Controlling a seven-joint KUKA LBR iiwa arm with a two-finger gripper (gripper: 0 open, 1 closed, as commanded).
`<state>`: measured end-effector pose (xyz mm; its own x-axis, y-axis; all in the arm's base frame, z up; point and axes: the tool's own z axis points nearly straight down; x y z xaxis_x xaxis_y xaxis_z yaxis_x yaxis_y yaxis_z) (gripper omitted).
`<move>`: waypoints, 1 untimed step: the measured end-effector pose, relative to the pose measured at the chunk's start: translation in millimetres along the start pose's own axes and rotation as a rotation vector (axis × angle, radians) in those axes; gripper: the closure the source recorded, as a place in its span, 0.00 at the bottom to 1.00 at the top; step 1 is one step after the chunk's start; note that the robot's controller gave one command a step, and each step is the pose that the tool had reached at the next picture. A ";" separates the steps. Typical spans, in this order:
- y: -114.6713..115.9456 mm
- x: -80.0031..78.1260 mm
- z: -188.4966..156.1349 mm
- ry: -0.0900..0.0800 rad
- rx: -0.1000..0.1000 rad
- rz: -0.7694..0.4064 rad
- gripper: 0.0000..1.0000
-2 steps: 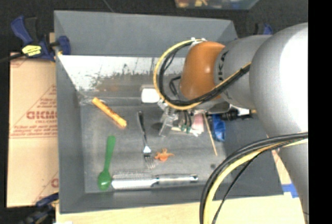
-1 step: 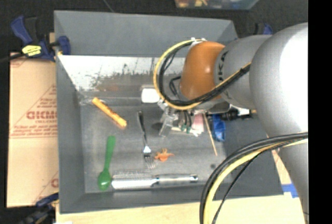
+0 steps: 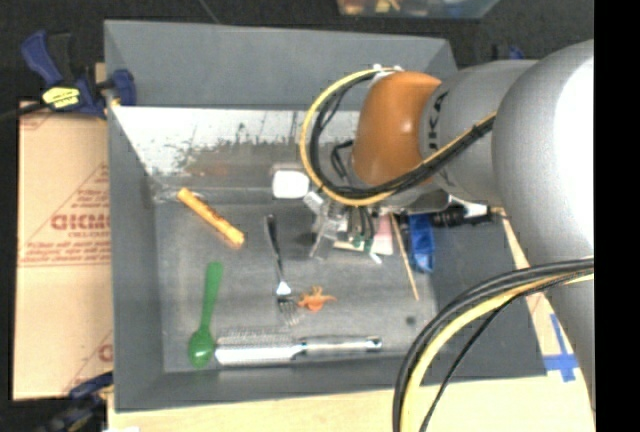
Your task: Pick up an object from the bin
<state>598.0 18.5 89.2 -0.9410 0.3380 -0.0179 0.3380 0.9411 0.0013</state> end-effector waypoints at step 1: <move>0.5 -1.8 -13.5 -0.006 -0.002 -0.001 1.00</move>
Offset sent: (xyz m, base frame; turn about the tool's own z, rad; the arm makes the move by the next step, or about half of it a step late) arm 0.0014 -0.0001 0.0507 -0.0009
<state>599.6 18.4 102.7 -0.9414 0.3366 -0.0238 0.3366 0.9416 0.0035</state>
